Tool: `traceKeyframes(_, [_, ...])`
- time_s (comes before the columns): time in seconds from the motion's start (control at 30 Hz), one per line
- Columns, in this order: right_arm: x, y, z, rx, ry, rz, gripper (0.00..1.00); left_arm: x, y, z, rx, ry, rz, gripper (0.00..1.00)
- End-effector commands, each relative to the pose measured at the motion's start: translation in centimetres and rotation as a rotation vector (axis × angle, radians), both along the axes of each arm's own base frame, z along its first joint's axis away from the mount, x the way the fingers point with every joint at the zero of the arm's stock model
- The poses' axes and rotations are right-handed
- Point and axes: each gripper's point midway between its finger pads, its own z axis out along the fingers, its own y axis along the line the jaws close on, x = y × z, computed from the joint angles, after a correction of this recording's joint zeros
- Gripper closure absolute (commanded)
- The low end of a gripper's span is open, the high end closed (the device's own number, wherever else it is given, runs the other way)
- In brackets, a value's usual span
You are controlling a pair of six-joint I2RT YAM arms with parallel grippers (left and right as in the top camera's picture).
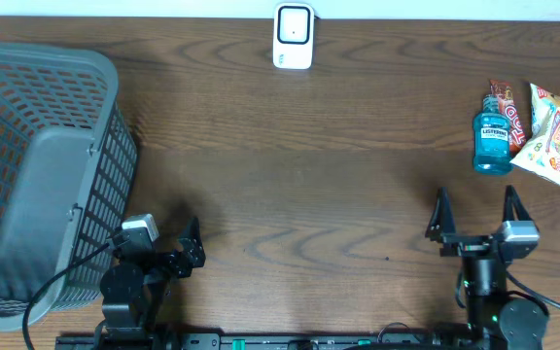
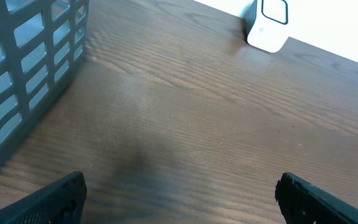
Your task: Scan the item barcode
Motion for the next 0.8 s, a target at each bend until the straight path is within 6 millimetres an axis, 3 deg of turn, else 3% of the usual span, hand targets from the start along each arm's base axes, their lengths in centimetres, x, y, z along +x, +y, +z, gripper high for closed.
traceKeyframes(0.0, [0.8,-0.5,-2.4,-0.003,0.008,-0.024,0.01,-0.2,-0.3,-1.0,0.007,0.028,-0.019,0.02])
traceKeyframes(0.4, [1.5,-1.3,-9.9,0.016,0.237,-0.066,0.01,-0.2,-0.3,-1.0,0.007,0.028,-0.019,0.02])
traceKeyframes(0.77, [1.5,-1.3,-10.0,0.017,0.241,-0.065,0.01,-0.2,-0.3,-1.0,0.007,0.028,-0.019,0.02])
